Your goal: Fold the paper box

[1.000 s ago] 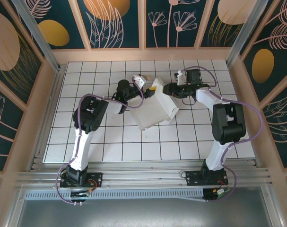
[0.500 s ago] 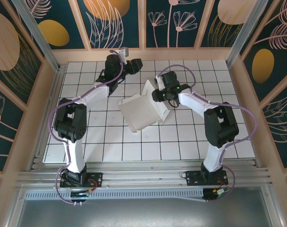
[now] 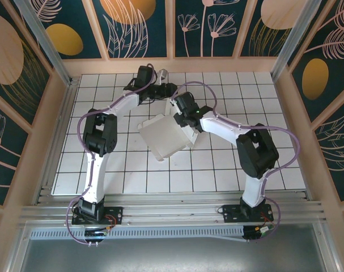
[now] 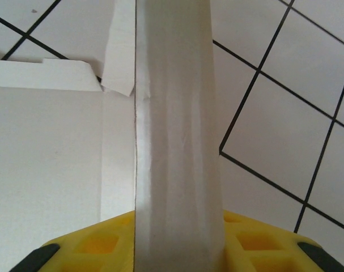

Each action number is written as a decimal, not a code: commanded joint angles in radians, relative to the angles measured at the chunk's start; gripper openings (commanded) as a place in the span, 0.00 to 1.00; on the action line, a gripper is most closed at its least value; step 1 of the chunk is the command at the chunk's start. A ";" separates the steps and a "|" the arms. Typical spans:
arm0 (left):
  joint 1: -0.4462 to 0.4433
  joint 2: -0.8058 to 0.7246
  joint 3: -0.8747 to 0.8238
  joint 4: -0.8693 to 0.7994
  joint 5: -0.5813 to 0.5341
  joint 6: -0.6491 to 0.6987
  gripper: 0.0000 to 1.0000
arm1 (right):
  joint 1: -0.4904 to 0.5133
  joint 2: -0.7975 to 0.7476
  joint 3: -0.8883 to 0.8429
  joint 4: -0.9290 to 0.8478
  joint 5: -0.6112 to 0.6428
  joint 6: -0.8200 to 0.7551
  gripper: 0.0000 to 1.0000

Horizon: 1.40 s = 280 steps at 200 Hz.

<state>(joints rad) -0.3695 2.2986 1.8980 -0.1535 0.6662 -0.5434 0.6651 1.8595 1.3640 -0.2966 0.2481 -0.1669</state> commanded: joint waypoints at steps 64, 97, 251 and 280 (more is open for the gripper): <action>0.022 -0.091 -0.158 -0.081 -0.002 0.095 0.43 | 0.048 0.057 0.074 -0.012 0.168 -0.096 0.34; 0.022 -0.185 -0.339 0.110 0.022 0.021 0.39 | 0.084 0.058 0.084 0.005 0.248 -0.158 0.34; 0.020 -0.369 -0.683 0.436 -0.099 -0.093 0.58 | 0.056 -0.641 -0.371 0.122 -0.118 0.450 0.81; 0.021 -0.416 -0.692 0.426 -0.140 -0.050 0.65 | -0.069 -0.832 -0.644 0.243 -0.283 0.597 0.81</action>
<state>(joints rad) -0.3450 1.9503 1.2205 0.2787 0.5625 -0.6281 0.6666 1.1004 0.8719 -0.1589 0.1329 0.2089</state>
